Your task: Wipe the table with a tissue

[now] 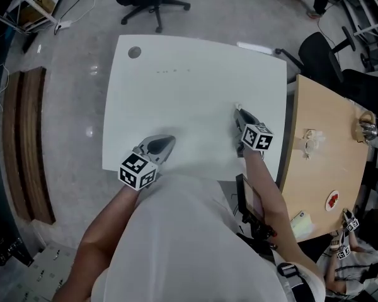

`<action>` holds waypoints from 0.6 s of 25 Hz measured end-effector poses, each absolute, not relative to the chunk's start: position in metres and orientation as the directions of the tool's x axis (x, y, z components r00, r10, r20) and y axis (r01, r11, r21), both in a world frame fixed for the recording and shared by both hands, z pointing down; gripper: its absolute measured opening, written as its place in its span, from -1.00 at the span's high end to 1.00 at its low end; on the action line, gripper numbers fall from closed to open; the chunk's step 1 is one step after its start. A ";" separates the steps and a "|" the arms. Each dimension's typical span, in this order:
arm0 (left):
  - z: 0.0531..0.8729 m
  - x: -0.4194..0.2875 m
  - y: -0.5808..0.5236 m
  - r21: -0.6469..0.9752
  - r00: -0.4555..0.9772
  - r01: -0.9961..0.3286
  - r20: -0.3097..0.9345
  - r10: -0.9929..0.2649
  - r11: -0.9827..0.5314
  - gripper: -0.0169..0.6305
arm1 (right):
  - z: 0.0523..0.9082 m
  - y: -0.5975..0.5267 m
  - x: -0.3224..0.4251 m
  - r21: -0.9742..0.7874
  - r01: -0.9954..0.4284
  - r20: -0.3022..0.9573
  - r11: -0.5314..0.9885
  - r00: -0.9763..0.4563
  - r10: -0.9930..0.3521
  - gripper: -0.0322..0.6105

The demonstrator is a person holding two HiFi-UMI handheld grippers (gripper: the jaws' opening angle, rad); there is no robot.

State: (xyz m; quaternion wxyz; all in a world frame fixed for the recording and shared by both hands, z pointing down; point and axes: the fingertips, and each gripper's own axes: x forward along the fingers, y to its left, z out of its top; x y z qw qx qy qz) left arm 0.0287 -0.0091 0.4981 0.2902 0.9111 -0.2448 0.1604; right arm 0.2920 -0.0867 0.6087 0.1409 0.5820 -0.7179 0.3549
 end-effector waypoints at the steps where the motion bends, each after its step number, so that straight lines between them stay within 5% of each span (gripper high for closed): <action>1: 0.500 0.026 -0.011 0.459 0.832 -0.536 0.428 -0.352 -0.708 0.93 | 0.610 -0.087 0.294 -0.367 -0.929 0.615 0.043 -0.277 -0.738 0.73; 15: 0.521 -0.041 -0.040 0.523 0.819 -0.571 0.410 -0.401 -0.633 0.93 | 0.593 -0.166 0.219 -0.317 -0.936 0.622 0.153 -0.327 -0.711 0.73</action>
